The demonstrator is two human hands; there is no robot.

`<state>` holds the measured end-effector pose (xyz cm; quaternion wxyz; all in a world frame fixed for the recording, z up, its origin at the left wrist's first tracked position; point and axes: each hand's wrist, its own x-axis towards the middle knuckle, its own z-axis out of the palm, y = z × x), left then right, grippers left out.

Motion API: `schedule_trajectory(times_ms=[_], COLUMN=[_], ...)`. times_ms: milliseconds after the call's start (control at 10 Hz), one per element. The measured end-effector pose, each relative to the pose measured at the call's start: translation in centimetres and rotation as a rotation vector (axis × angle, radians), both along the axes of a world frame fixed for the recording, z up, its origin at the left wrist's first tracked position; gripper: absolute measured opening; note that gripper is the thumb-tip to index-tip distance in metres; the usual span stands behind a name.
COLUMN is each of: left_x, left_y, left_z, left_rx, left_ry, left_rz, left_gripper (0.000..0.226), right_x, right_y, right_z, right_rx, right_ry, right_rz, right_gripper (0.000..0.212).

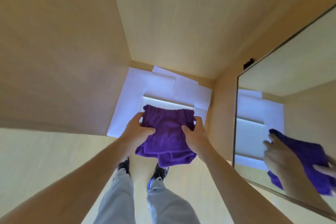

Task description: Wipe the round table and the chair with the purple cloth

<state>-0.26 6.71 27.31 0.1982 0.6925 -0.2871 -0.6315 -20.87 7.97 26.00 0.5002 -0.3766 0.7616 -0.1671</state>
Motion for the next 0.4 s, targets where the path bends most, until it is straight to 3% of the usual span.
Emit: schedule_trajectory(times_ms=[200, 400], left_x=[0.5, 2.5], left_y=[-7.6, -9.9], left_z=[-10.1, -16.6], left_rx=[-0.045, 0.082], left_ry=[-0.046, -0.075], left_rz=[-0.119, -0.214], left_gripper=[0.056, 0.054], right_x=[0.8, 0.1], right_y=[-5.2, -6.6], right_z=[-10.4, -18.4], right_rx=[-0.032, 0.189], right_ry=[0.059, 0.012], right_rz=[-0.137, -0.216], right_gripper=[0.036, 0.064])
